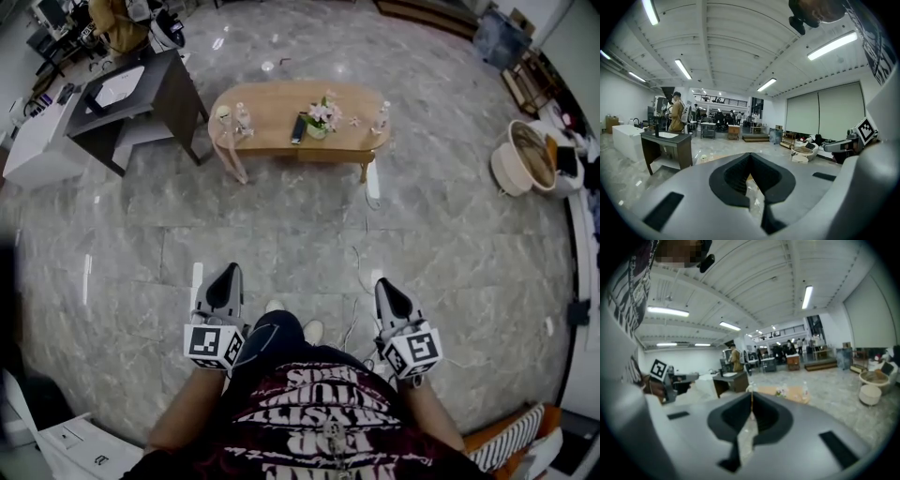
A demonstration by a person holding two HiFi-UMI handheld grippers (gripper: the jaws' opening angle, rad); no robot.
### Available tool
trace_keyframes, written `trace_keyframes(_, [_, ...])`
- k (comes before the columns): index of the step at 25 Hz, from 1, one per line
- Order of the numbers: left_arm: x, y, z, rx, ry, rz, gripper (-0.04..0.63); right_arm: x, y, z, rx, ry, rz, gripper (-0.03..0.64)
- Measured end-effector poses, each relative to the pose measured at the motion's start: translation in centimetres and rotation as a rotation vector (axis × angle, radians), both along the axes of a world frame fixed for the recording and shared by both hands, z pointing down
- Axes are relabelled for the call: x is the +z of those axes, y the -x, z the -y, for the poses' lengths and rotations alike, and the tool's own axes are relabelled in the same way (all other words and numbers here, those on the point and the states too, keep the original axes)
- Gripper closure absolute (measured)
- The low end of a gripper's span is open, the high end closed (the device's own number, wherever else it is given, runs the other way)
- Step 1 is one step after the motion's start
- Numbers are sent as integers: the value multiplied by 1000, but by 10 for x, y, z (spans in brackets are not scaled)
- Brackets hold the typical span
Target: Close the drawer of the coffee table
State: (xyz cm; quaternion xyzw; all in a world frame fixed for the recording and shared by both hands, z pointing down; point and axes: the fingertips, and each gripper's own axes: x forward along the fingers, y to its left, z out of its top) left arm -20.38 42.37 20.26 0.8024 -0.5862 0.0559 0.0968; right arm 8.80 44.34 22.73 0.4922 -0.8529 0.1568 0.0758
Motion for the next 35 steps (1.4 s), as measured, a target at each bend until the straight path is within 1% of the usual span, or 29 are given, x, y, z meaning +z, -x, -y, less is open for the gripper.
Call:
trace_keyframes(3, [8,2,0,-1,29,1,572,9,-1,-3,9,35,6,581])
trace_keyframes(7, [22,2,2,16,69,11,572,23,-8,-1,49,68,13,581])
trace_keyframes(10, [28,0,7,27,80,12,572,30,-13,3,69,78,12,581])
trace_keyframes(13, [34,-6,18,47,80,13,572,32,-13,8,74,75,-17,581])
trace_keyframes(16, [34,-15,24,71,61,25,572,30,-12,9,77,68,-37,581])
trace_keyframes(20, [29,-16,34,51,25,44,572,26,-13,8,77,51,-64,581])
trace_keyframes(25, [22,-32,39,135,-12,34,572,25,-15,12,93,46,-60,581])
trace_keyframes(30, [2,-31,62,138,-96,23,572,12,-18,33,97,4,-86,581])
trace_keyframes(32, [-3,-31,76,151,-110,6,572,7,-16,46,100,-7,-88,581])
trace_keyframes(35, [-8,-26,99,153,-110,-23,572,-3,-6,70,87,-34,-96,581])
